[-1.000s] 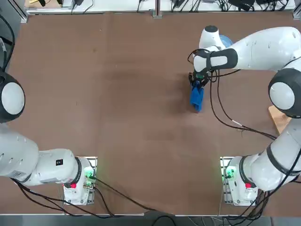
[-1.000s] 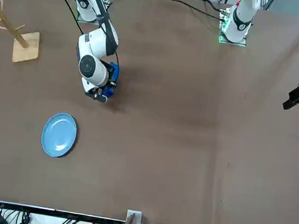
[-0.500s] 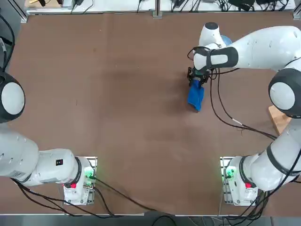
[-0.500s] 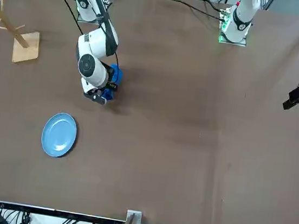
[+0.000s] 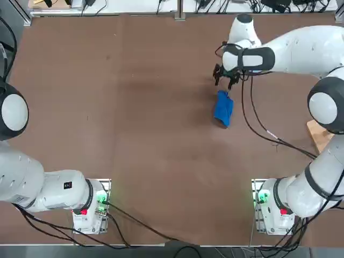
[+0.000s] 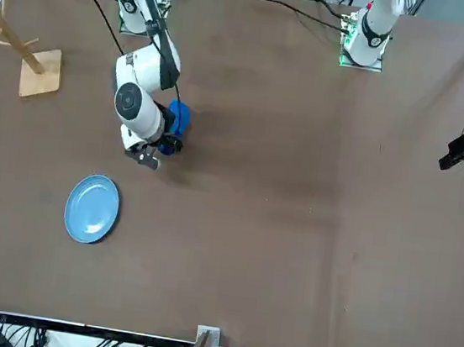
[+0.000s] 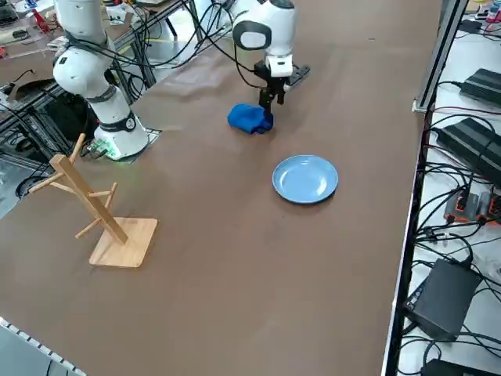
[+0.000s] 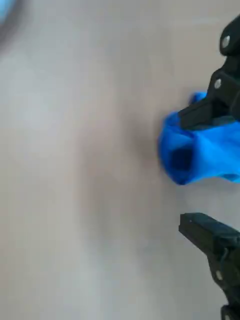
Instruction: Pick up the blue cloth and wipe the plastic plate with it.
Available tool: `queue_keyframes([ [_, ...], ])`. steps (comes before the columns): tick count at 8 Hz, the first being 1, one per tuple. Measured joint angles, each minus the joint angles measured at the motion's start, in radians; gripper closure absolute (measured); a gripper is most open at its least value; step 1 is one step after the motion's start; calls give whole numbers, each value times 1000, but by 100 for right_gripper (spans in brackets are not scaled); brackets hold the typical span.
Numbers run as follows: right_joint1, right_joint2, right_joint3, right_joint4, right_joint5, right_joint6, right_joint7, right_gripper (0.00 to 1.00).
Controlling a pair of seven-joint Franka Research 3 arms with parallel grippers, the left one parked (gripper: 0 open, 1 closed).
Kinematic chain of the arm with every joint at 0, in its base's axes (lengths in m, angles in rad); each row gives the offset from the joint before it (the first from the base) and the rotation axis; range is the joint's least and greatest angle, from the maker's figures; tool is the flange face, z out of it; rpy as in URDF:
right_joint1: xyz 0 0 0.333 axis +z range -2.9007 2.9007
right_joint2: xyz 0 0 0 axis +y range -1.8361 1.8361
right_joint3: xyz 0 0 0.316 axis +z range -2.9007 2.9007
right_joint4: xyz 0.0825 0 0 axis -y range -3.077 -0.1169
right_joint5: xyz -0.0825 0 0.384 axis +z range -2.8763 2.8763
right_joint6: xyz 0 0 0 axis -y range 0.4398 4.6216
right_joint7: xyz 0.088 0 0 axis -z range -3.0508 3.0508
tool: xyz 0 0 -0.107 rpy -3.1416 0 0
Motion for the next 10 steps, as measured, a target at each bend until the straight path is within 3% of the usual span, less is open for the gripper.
queue_keyframes([
  [5, -267, 9, -7, 177, -173, -31, -374, 0],
  [8, -336, -44, -6, 320, -199, -281, -423, 0],
  [10, -337, -152, 0, 446, -167, -524, -423, 0],
])
